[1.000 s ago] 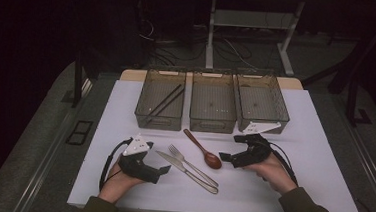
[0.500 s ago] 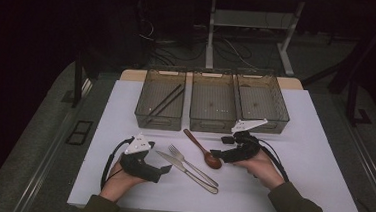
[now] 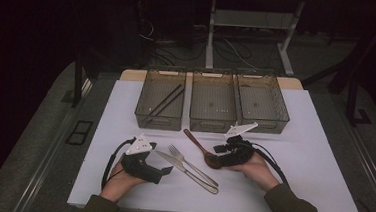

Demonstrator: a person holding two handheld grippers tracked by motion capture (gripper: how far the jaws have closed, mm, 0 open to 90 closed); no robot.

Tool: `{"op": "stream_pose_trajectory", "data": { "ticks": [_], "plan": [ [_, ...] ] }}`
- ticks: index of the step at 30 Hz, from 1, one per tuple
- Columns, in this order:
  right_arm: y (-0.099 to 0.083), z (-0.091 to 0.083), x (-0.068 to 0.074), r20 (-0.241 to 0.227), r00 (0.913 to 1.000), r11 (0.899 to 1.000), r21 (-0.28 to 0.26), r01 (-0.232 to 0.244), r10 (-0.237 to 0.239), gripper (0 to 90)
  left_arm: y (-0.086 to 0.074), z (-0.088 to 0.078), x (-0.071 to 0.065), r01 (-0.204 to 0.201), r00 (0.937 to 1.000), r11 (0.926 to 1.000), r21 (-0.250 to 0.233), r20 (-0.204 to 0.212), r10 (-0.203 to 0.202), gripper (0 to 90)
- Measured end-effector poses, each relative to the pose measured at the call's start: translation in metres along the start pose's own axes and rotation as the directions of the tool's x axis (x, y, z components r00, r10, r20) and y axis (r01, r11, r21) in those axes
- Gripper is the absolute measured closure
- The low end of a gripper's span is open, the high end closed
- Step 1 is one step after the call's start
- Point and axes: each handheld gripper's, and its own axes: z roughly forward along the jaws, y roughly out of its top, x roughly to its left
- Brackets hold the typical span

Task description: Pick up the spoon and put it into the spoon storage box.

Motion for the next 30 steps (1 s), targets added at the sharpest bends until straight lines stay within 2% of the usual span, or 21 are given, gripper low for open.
{"op": "stream_pose_trajectory", "data": {
  "ticks": [13,20,26,30],
  "plan": [
    [-0.003,0.007,0.004,0.008,0.9993,0.999,0.037,0.036,-0.037,47.6,-0.001,0.001,-0.001,-0.007,0.9999,0.9999,0.008,0.013,0.007,0.0],
    [-0.004,0.008,0.01,0.034,0.9965,0.996,0.049,0.075,-0.077,48.3,-0.001,0.001,-0.001,-0.007,0.9999,0.9999,0.01,0.013,0.007,0.0],
    [-0.004,0.009,0.014,0.046,0.9935,0.993,0.056,0.101,-0.104,53.9,-0.001,0.001,-0.001,-0.006,0.9999,0.9999,0.012,0.015,0.006,0.0],
    [-0.004,0.009,0.015,0.044,0.994,0.994,0.058,0.098,-0.1,59.6,-0.001,0.0,-0.001,-0.008,0.9999,0.9999,0.011,0.015,0.008,0.0]
  ]
}}
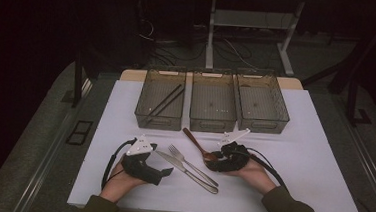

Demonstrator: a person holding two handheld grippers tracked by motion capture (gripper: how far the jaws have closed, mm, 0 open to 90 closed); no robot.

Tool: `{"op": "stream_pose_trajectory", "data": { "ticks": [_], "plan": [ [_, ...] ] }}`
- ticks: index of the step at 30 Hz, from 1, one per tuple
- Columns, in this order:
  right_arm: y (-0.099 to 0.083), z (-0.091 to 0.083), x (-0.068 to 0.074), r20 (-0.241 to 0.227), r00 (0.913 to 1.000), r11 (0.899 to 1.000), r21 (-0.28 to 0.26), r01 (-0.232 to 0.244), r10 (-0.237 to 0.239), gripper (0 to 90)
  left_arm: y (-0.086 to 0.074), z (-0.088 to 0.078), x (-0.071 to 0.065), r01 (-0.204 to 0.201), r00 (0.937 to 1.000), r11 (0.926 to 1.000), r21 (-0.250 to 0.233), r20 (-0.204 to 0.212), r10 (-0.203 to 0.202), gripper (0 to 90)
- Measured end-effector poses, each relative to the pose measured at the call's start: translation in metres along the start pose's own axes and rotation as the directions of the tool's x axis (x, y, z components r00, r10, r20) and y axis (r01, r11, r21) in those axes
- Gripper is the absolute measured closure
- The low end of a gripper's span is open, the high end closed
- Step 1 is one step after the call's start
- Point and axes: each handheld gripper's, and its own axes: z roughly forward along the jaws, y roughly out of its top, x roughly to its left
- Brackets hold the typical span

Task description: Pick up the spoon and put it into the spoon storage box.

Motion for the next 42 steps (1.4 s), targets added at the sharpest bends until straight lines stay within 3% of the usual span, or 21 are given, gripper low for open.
{"op": "stream_pose_trajectory", "data": {
  "ticks": [23,29,42],
  "plan": [
    [-0.001,-0.0006,-0.0001,-0.061,0.9977,0.999,-0.032,-0.033,0.031,80.1,0.0002,-0.0011,-0.0001,-0.002,1.0,1.0,-0.002,0.0,0.002,0.0],
    [-0.0022,-0.0006,-0.0005,-0.08,0.9958,0.998,-0.048,-0.048,0.044,81.5,0.0002,-0.0013,-0.0001,-0.003,1.0,1.0,-0.002,0.002,0.003,0.0],
    [-0.0038,-0.0074,-0.0051,-0.073,0.9951,0.996,-0.049,-0.07,0.067,81.6,0.0006,-0.0016,-0.0005,-0.007,1.0,1.0,-0.006,0.007,0.007,0.0]
  ]
}}
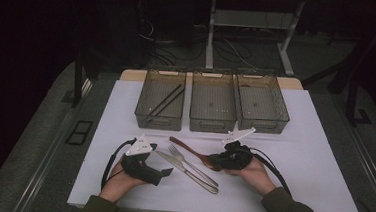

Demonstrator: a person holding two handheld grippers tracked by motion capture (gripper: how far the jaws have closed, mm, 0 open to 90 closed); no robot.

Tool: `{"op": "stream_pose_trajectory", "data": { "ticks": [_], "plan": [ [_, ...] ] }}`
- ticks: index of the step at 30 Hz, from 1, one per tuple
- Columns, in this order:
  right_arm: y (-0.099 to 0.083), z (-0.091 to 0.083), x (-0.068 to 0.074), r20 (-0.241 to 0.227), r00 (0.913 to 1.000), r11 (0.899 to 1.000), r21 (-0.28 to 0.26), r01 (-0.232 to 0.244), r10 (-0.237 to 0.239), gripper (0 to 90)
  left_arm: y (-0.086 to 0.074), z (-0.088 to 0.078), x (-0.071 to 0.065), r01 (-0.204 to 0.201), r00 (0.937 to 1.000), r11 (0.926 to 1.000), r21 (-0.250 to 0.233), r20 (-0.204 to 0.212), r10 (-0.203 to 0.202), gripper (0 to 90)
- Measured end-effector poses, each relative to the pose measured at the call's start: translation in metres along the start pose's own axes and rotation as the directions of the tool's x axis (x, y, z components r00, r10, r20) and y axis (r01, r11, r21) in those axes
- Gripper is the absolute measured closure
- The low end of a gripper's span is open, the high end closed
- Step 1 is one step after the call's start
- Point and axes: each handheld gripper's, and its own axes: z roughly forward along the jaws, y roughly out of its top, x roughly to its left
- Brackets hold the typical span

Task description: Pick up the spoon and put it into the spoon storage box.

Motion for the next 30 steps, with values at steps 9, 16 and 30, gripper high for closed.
{"op": "stream_pose_trajectory", "data": {
  "ticks": [9,16,30],
  "plan": [
    [0.0,-0.015,-0.006,0.017,0.9999,0.999,-0.036,0.001,-0.001,81.6,0.0,0.0,0.0,0.0,1.0,1.0,0.0,0.006,0.0,0.0],
    [0.001,-0.029,-0.01,0.026,0.9996,0.998,-0.07,-0.005,0.007,81.6,0.0,0.0,-0.001,0.0,1.0,1.0,-0.001,0.009,0.0,0.0],
    [0.003,-0.051,-0.019,0.053,0.9981,0.991,-0.129,-0.024,0.031,81.5,0.0,0.001,-0.001,-0.002,0.9999,1.0,0.0,0.012,0.002,0.0]
  ]
}}
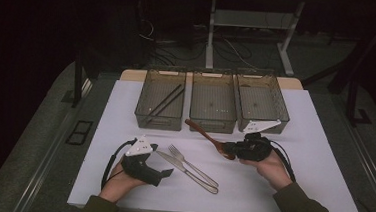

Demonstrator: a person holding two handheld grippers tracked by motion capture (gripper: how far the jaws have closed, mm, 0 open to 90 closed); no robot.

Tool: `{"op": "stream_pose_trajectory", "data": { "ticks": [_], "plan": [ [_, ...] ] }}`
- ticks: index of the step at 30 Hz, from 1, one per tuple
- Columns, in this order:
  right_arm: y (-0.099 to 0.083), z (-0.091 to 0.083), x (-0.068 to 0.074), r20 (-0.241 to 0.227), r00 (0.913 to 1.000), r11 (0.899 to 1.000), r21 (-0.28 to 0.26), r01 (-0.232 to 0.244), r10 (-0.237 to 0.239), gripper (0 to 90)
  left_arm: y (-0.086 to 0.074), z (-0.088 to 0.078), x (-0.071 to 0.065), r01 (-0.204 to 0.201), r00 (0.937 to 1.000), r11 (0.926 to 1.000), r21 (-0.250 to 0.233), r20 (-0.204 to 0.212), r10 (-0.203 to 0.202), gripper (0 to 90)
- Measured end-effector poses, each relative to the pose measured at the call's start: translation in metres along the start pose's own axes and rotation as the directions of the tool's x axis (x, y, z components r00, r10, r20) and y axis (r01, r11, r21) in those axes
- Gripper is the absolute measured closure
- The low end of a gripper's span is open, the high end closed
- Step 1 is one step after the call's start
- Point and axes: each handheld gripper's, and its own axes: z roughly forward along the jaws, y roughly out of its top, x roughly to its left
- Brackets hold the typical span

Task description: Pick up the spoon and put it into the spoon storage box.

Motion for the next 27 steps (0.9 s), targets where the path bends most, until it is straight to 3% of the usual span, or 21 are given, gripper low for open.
{"op": "stream_pose_trajectory", "data": {
  "ticks": [27],
  "plan": [
    [0.02,-0.016,-0.022,0.057,0.9973,0.996,-0.073,-0.041,0.046,81.6,-0.001,0.002,0.0,-0.002,1.0,1.0,0.004,0.004,0.002,0.0]
  ]
}}
